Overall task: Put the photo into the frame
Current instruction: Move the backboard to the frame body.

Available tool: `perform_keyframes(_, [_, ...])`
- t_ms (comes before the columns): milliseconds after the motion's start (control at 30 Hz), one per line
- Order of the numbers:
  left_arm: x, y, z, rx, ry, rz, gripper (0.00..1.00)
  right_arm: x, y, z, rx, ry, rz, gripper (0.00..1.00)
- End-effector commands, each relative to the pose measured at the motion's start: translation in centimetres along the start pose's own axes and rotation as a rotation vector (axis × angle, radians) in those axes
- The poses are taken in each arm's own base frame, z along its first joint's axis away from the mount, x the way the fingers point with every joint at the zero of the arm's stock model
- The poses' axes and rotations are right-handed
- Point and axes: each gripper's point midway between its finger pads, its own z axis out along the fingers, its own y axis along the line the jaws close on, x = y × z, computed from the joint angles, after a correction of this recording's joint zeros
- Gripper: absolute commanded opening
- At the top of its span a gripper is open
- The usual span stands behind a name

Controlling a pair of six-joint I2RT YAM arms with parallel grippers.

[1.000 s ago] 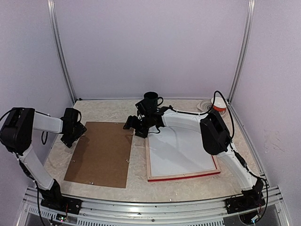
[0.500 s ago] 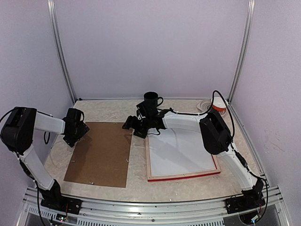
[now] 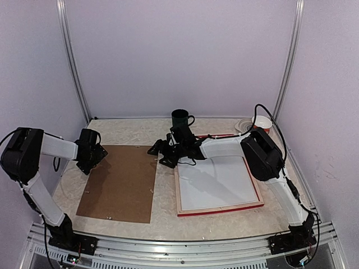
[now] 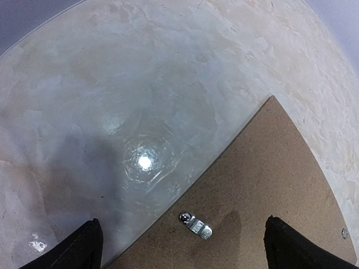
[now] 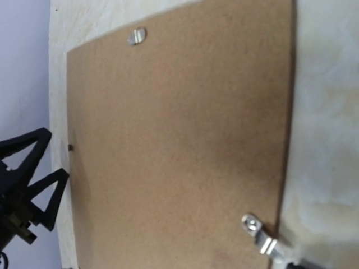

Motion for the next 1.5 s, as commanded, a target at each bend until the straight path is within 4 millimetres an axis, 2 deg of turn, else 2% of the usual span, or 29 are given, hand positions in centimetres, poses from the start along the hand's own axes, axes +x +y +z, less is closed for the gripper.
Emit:
perform_keyframes(0, [2.7, 1.0, 0.1, -0.011, 0.095, 0.013, 0.99, -1.2, -1.3, -0.1, 0.098, -0.032, -0.01, 0.81])
perform_keyframes(200, [2.5, 1.0, 0.1, -0.018, 0.085, 0.017, 0.99, -2.0, -1.3, 0.4, 0.161, -0.053, -0.043, 0.81])
perform_keyframes(433, [3.1, 1.0, 0.4, -0.019, 0.1, 0.029, 0.99, -1.2, -1.5, 1.3, 0.148, -0.023, -0.043, 0.81])
perform_keyframes(700, [6.0, 0.0, -0.1, 0.055, 0.179, 0.033, 0.99, -0.9, -1.6, 0.8, 0.171, -0.016, -0.046, 0.82])
perform_keyframes(867, [6.3, 0.3, -0.5, 0.064, 0.188, 0.029, 0.99, -0.5, -1.9, 0.7, 0.184, -0.007, -0.039, 0.82])
perform_keyframes(1000, [6.0, 0.2, -0.8, 0.071, 0.179, 0.025, 0.99, -0.4, -1.7, -0.1, 0.202, -0.023, -0.042, 0.83])
perform_keyframes(1200, [5.6, 0.1, -1.1, 0.075, 0.166, 0.023, 0.99, -0.5, -2.5, -2.4, 0.316, -0.056, -0.059, 0.85])
perform_keyframes(1300, [5.8, 0.2, -1.1, 0.076, 0.168, 0.023, 0.99, -0.6, -2.3, -3.2, 0.317, -0.078, -0.071, 0.86])
perform_keyframes(1467, [6.4, 0.7, -1.1, 0.069, 0.186, 0.022, 0.99, 0.3, -1.9, -2.4, 0.311, -0.024, -0.088, 0.85])
